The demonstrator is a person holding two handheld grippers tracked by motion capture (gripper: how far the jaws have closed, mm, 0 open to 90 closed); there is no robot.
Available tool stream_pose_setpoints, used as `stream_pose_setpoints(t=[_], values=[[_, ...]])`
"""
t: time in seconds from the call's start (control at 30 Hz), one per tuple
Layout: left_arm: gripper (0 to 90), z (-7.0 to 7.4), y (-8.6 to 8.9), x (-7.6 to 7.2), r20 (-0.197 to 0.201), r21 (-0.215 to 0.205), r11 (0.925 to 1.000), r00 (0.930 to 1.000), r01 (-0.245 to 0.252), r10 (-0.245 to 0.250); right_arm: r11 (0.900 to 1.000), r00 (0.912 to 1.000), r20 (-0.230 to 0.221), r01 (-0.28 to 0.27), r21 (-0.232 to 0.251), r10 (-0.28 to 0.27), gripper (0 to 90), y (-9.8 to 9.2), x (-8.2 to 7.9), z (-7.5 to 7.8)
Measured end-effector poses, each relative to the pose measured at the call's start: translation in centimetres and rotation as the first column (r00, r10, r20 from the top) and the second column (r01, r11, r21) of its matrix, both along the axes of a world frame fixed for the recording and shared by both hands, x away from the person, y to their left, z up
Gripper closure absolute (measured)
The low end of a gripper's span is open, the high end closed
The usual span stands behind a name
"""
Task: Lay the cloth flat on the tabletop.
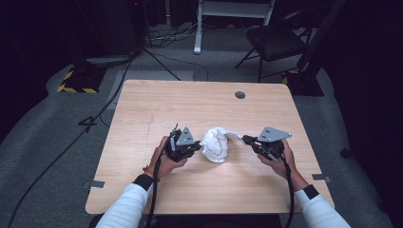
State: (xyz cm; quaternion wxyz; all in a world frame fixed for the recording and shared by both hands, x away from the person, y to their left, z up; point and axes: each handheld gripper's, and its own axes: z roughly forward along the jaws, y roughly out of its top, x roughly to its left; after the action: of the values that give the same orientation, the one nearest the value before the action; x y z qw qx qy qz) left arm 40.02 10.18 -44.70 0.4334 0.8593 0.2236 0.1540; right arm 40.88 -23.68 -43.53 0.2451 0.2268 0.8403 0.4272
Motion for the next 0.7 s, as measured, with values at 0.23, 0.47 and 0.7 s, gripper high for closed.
stream_pose_setpoints(t=[0.23,0.47,0.7], values=[[85.2,0.8,2.1,0.1,-0.007,-0.042,0.9989,0.9997,-0.022,0.021,0.998,0.9992,0.01,0.039,0.056,-0.039,87.2,-1.5,-0.1,0.9],[85.5,1.3,3.7,-0.3,-0.027,-0.049,0.9984,0.9993,-0.027,0.026,0.992,0.9975,-0.017,0.07,0.107,-0.068,87.7,-3.0,-0.6,1.5],[85.7,0.2,4.3,0.3,-0.067,0.015,0.9979,0.9957,-0.064,0.064,0.99,0.9922,-0.064,0.112,0.084,-0.107,88.0,-3.9,-0.4,0.6]])
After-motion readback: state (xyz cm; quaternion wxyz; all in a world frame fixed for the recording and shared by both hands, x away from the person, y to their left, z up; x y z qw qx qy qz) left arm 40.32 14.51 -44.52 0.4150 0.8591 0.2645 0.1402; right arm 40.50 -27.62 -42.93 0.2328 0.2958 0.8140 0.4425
